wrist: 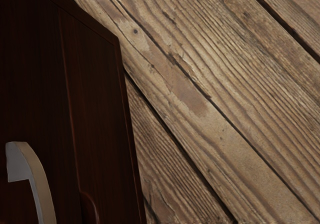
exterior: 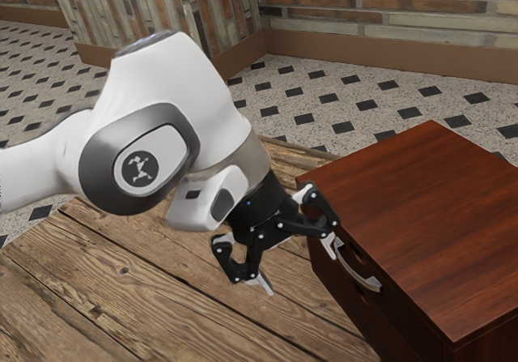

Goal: Pull the drawer handle with one arm to open the drawer

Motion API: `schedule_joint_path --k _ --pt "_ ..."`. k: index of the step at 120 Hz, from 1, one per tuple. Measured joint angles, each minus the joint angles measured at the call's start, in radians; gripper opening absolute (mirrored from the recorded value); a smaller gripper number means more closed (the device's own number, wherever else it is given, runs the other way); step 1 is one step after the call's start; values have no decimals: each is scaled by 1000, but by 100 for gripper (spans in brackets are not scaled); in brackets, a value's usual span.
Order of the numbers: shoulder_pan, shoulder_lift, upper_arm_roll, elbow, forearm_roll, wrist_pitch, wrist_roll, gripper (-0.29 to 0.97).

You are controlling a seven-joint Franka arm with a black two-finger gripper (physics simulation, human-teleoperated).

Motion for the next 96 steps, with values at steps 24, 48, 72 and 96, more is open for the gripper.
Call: schedule_joint_path --k 24,48,72,96 --pt "6 49 0 0 -52 92 148 47" --pt "13 71 1 -7 -126 151 254 33" --pt "25 77 4 -20 -166 189 317 24" --pt "21 69 3 -54 -178 211 358 22"
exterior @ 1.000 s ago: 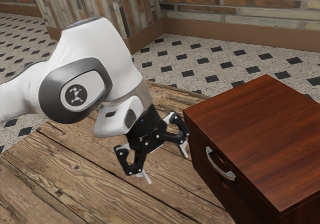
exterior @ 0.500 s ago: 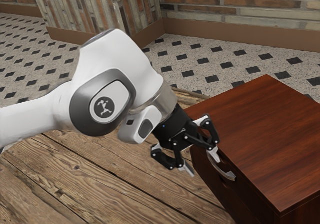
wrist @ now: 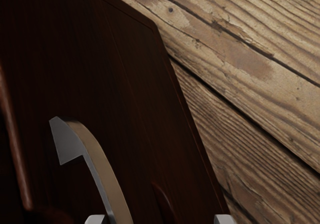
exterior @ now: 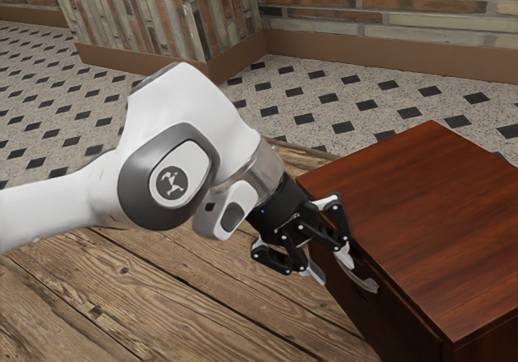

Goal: Pull the drawer handle with one arm to open the drawer

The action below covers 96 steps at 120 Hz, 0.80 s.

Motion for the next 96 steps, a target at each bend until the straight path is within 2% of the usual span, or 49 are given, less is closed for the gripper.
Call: schedule_joint_path --k 27,72,96 --pt "-1 -14 2 -36 -16 19 35 23" --pt "-3 -170 34 -195 -22 34 75 16" --pt "-10 -251 50 -276 -25 36 93 19"
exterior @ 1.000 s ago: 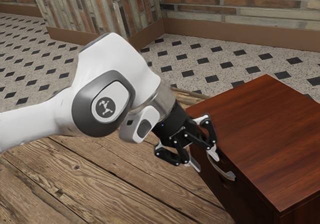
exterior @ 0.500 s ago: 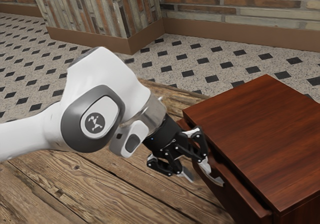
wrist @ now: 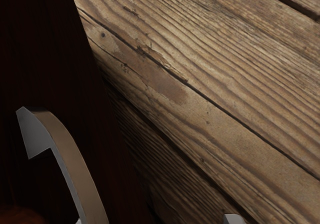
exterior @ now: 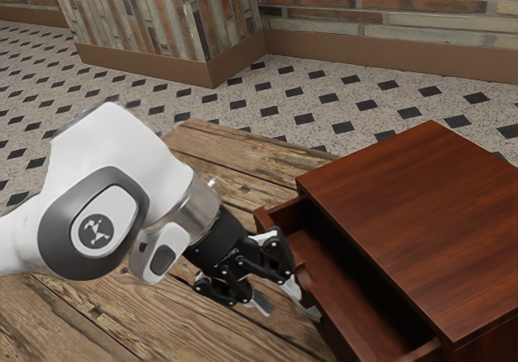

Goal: Pull the drawer handle with one arm to open the drawer

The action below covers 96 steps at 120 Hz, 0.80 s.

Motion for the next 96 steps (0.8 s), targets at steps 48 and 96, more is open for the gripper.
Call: schedule_joint_path --k 48,96 --pt "-35 -126 75 -116 0 2 36 5" --pt "-54 -190 79 -157 13 -7 59 10"
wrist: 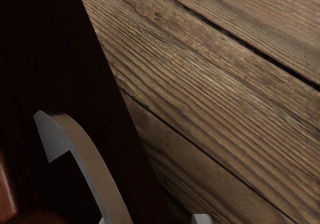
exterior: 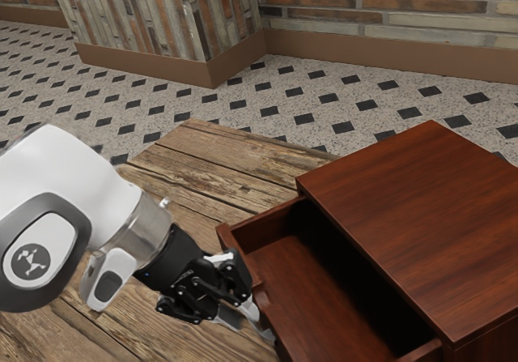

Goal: Pull the drawer handle with one arm to open the drawer

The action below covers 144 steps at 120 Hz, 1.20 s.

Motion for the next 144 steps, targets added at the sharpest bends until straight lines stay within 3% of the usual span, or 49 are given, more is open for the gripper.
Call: schedule_joint_path --k 55,77,115,130,144 --pt "-13 -137 2 -85 13 -30 -21 11" --pt "-18 -147 16 -92 18 -43 -28 18" --pt "-19 -181 58 -87 18 -66 -34 18" --pt "-18 -196 134 -44 60 -99 -36 20" --pt "-16 -117 156 152 149 -173 -60 21"
